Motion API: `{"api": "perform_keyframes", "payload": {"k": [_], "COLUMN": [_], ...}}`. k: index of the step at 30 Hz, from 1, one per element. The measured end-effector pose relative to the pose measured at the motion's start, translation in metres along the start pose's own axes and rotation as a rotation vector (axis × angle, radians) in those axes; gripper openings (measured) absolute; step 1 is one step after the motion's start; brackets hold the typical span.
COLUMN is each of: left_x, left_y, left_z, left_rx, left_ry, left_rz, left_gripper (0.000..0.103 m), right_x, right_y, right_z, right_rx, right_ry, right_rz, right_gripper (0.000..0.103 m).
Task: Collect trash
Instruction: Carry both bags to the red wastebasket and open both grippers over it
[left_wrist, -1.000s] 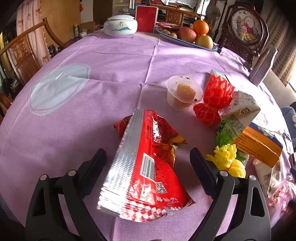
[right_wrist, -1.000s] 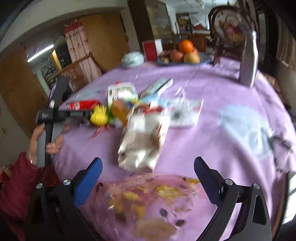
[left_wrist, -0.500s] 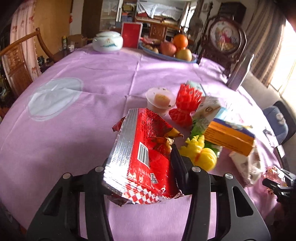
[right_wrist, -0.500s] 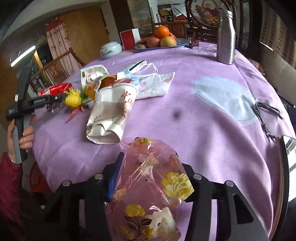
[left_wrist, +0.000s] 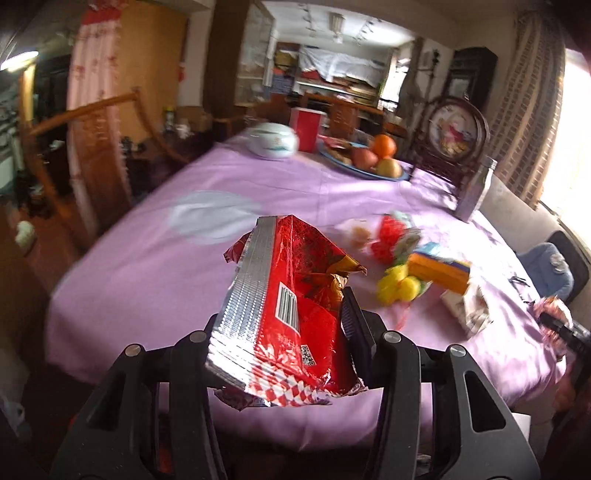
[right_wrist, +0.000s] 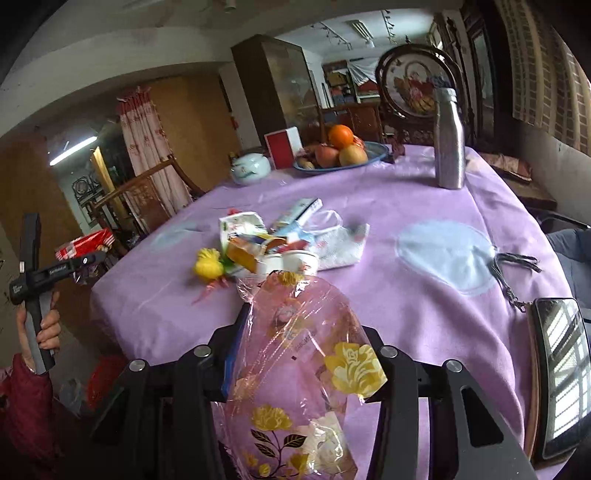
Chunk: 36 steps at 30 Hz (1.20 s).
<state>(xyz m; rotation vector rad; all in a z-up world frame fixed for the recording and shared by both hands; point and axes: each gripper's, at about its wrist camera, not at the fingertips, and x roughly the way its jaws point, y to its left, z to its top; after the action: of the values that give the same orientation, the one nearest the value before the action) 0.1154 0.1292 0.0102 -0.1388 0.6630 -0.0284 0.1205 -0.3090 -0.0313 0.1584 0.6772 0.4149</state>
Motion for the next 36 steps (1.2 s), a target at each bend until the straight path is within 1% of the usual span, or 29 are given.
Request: {"api": "perform_keyframes", "payload": {"k": [2,4,5,7,9,10,13,14,15,16,17,18,20,21,23,25,28,31,32,34,36], "left_x": [-0.019,-0.038,-0.045,-0.055,-0.057,-0.055,-0.045,-0.041,-0.035,-0.025,-0.020,-0.015,-0.004,-0.001,0.004,0.002,-0.013,-0.037,-0.042,-0.057,-0.066], "left_y": [0.022,0.051,0.061,0.096,0.129,0.150,0.194,0.204,0.214,0.227,0.237,0.244,0.256,0.259,0.261,0.261,0.260,0.259,0.258,0.264,0.271], "left_z": [-0.016,-0.041,-0.050,-0.080,-0.108,-0.124,-0.157,-0.165,-0.173,-0.183,-0.190,-0.197,-0.209,-0.214,-0.220,-0.222,-0.224,-0.227,-0.228,-0.234,-0.238], "left_rx": [-0.023,-0.059,-0.075,-0.136,-0.204,-0.254,-0.360,-0.384,-0.417,-0.462,-0.493,-0.521,-0.578,-0.591,-0.598,-0.581,-0.549,-0.526,-0.523,-0.525,-0.540], "left_ry": [0.002,0.014,0.020,0.050,0.093,0.120,0.169,0.178,0.191,0.209,0.220,0.232,0.256,0.264,0.277,0.273,0.234,0.178,0.169,0.153,0.149], "left_rz": [0.047,0.120,0.143,0.199,0.246,0.265,0.286,0.291,0.300,0.314,0.319,0.317,0.300,0.294,0.312,0.334,0.399,0.504,0.526,0.566,0.576], "left_gripper": [0.050,0.050,0.050,0.050,0.050,0.050,0.052,0.055,0.064,0.069,0.078,0.083,0.085,0.087,0.090,0.090,0.090,0.091,0.092,0.092,0.092], "right_x": [-0.005,-0.009,-0.009,-0.007,-0.002,0.002,0.012,0.016,0.019,0.024,0.027,0.030,0.040,0.044,0.053,0.063,0.076,0.093,0.099,0.110,0.120], "right_y": [0.010,0.022,0.028,0.045,0.061,0.072,0.102,0.114,0.123,0.135,0.144,0.153,0.176,0.186,0.202,0.222,0.252,0.291,0.305,0.335,0.366], "right_z": [-0.001,-0.002,-0.003,-0.006,-0.008,-0.009,-0.009,-0.009,-0.011,-0.011,-0.011,-0.011,-0.014,-0.015,-0.019,-0.025,-0.037,-0.052,-0.057,-0.070,-0.084], "right_rx": [-0.010,-0.024,-0.034,-0.063,-0.092,-0.110,-0.154,-0.170,-0.181,-0.195,-0.206,-0.216,-0.243,-0.255,-0.273,-0.293,-0.317,-0.352,-0.366,-0.398,-0.431], "right_ry": [-0.017,-0.029,-0.030,-0.023,-0.010,0.001,0.022,0.029,0.034,0.042,0.048,0.055,0.076,0.088,0.112,0.141,0.189,0.249,0.268,0.313,0.355], "right_rz": [0.030,0.062,0.074,0.101,0.116,0.127,0.154,0.167,0.176,0.192,0.205,0.216,0.245,0.258,0.284,0.317,0.384,0.462,0.484,0.539,0.582], "right_gripper": [0.046,0.046,0.046,0.046,0.046,0.046,0.046,0.046,0.046,0.046,0.046,0.046,0.046,0.046,0.046,0.046,0.046,0.046,0.046,0.047,0.047]}}
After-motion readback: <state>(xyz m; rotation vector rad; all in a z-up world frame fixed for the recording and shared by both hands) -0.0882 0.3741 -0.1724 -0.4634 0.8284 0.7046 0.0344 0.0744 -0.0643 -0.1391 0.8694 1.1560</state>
